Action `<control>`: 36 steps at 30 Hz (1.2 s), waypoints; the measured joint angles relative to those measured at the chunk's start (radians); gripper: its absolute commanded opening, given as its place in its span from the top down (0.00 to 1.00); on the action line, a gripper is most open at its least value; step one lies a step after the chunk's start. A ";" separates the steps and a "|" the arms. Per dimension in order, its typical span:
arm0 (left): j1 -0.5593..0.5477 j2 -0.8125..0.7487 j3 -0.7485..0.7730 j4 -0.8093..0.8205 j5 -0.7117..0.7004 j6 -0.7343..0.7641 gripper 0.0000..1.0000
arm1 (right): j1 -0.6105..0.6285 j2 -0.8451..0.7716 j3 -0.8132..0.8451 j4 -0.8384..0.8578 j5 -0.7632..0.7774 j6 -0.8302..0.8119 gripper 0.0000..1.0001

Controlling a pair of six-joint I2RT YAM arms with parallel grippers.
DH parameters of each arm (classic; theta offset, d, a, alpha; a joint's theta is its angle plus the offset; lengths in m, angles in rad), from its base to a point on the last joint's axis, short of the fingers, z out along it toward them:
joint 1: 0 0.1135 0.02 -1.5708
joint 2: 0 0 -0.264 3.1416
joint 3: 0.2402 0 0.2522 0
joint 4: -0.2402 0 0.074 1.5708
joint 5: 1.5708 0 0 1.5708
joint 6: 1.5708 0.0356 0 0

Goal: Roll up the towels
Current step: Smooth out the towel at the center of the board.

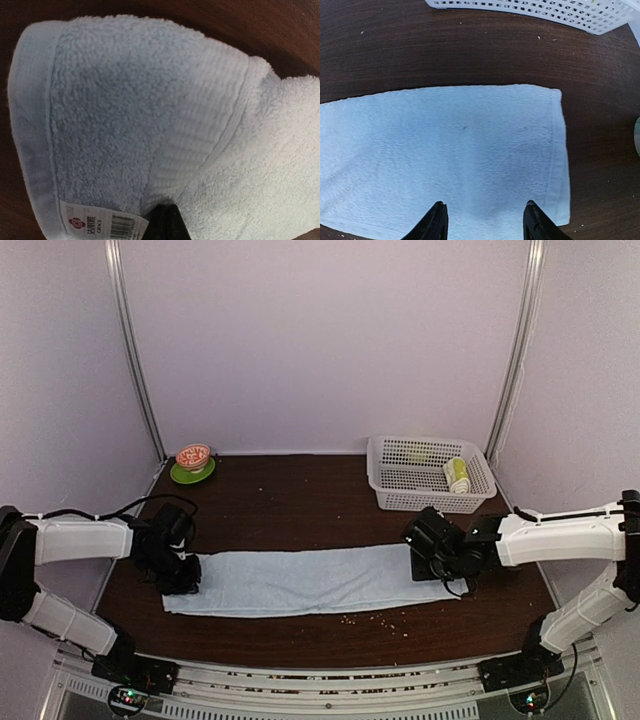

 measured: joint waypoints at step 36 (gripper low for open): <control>-0.053 0.117 0.112 -0.021 0.033 0.074 0.61 | -0.267 0.257 0.079 0.014 -0.339 -0.166 0.58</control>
